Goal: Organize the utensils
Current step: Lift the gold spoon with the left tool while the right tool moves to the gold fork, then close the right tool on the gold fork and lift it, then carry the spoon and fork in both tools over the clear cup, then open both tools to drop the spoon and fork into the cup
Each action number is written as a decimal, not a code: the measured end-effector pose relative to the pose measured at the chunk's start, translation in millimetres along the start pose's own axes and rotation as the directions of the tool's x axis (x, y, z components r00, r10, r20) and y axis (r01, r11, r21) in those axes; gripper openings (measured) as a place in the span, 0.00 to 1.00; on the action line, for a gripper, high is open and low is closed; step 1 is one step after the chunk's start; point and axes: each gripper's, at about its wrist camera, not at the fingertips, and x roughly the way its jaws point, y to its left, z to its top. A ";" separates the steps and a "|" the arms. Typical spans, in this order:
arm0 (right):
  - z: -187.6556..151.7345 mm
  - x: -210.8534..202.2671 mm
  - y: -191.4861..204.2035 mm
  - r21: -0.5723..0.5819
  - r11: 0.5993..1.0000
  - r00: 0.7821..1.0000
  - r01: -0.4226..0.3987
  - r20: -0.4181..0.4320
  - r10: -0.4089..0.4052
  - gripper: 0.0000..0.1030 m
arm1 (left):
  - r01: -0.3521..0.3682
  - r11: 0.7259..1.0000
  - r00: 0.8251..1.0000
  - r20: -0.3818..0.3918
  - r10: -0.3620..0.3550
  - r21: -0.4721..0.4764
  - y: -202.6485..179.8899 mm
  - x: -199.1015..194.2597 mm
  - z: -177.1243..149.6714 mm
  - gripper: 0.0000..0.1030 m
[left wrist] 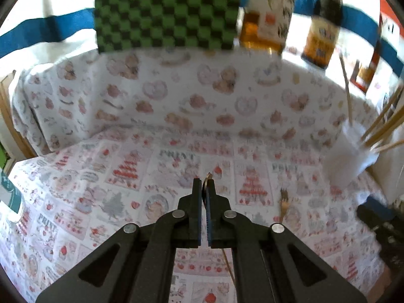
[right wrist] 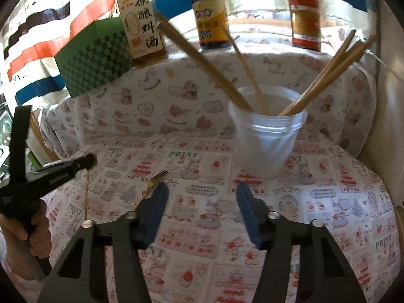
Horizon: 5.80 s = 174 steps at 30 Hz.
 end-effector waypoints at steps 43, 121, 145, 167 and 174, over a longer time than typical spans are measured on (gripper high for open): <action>45.1 18.5 59.5 -0.061 0.996 0.998 -0.065 -0.003 0.065 0.11 | -0.128 0.988 0.918 0.366 0.150 -0.084 20.8 -66.1 6.0 0.02; 41.4 -54.1 17.9 -0.233 0.973 0.999 0.003 0.053 0.009 0.10 | -0.173 0.982 0.839 0.533 0.108 0.073 -57.1 -117.4 -5.4 0.02; 138.1 -115.0 -38.3 -0.068 0.995 0.945 0.079 0.323 -0.053 0.10 | 0.063 0.981 0.802 0.576 -0.157 0.181 -190.9 -134.9 112.3 0.02; 146.3 -48.3 -90.3 0.024 1.000 0.979 0.007 0.201 -0.012 0.10 | -0.017 0.975 0.795 0.595 -0.120 0.220 -227.7 -61.0 97.9 0.36; 146.6 -59.8 -91.5 0.040 0.999 0.976 -0.013 0.217 0.004 0.25 | 0.003 0.980 0.768 0.627 -0.129 0.198 -200.3 -91.9 93.4 0.65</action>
